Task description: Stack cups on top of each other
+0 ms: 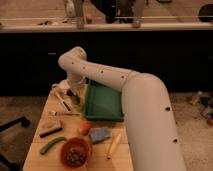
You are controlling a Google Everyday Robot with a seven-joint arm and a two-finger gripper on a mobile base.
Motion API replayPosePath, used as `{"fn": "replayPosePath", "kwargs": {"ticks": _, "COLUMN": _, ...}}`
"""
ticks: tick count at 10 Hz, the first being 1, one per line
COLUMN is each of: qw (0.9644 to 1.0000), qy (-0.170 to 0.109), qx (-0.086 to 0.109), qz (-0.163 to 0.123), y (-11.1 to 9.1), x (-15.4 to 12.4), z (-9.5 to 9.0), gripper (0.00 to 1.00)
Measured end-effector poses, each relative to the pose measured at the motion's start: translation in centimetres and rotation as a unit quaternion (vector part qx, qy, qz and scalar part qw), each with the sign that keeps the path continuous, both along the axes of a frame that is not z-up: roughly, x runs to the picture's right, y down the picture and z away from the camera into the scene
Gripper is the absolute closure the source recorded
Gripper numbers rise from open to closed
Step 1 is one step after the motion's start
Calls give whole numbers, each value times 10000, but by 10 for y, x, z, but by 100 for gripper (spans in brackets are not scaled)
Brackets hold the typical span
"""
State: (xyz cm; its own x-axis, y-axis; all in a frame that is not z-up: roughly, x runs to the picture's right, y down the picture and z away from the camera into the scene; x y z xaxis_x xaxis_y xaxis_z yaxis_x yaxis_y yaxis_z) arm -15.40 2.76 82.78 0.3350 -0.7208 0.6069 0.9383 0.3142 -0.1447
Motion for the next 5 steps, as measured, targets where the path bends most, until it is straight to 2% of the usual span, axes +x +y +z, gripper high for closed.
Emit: {"fn": "replayPosePath", "kwargs": {"ticks": 5, "qw": 10000, "qy": -64, "qx": 12, "qz": -55, "y": 3, "x": -1, "z": 5, "gripper": 80}}
